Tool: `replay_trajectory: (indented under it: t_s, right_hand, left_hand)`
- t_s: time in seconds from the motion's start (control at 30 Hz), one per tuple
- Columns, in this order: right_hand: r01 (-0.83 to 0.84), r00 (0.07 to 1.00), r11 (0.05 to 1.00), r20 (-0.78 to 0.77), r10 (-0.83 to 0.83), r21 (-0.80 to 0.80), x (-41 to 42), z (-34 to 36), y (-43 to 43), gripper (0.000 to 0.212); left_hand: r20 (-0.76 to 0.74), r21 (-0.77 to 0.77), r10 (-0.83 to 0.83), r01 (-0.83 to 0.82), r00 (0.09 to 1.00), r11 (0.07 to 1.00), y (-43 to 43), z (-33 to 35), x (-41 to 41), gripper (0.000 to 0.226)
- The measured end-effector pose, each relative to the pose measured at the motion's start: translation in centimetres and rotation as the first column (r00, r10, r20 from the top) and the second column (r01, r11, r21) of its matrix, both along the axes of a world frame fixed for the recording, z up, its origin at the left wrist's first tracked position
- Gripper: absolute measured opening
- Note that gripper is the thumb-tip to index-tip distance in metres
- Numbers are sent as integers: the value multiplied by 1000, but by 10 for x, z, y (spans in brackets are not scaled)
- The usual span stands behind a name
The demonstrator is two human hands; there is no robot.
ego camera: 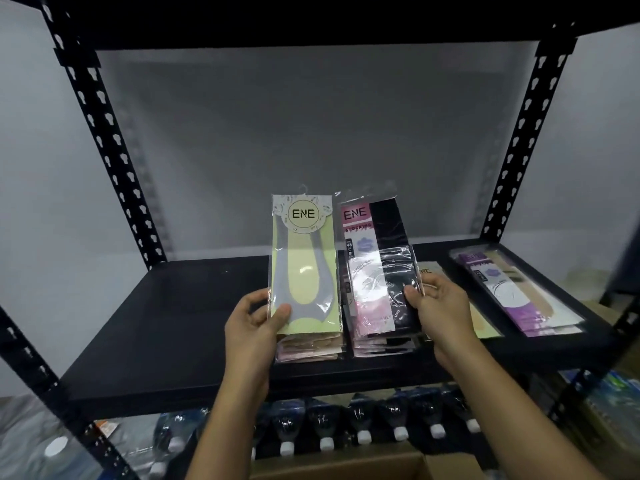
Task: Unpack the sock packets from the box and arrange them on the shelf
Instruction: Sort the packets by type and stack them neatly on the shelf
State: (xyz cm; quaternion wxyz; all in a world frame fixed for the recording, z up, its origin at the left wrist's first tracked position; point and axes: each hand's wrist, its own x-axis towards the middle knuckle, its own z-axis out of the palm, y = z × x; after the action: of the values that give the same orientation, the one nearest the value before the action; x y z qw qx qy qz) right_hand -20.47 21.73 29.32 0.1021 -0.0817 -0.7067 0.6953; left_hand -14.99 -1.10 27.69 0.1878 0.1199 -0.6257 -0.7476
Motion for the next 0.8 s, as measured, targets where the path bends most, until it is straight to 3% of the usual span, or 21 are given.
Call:
replay_trajectory:
  t_s: [0.27, 0.47, 0.53, 0.7, 0.8]
  right_hand:
    - [24, 994, 988, 104, -41, 152, -34, -16, 0, 23]
    - [-1, 985, 908, 156, -70, 418, -38, -23, -5, 12]
    - [-22, 984, 861, 161, -69, 507, -35, -23, -6, 22]
    - [17, 990, 792, 101, -99, 610, -37, -24, -5, 33]
    - [120, 992, 769, -52, -112, 627, -34, -21, -2, 30]
  left_hand:
    - [13, 4, 15, -15, 1000, 1000, -6, -5, -4, 27]
    - [30, -24, 16, -15, 999, 1000, -8, -8, -5, 26]
    - [33, -21, 11, -11, 999, 1000, -8, -9, -4, 26]
    - [35, -3, -9, 9, 999, 1000, -6, -8, -3, 26]
    - [30, 24, -27, 26, 999, 999, -4, -7, -3, 26]
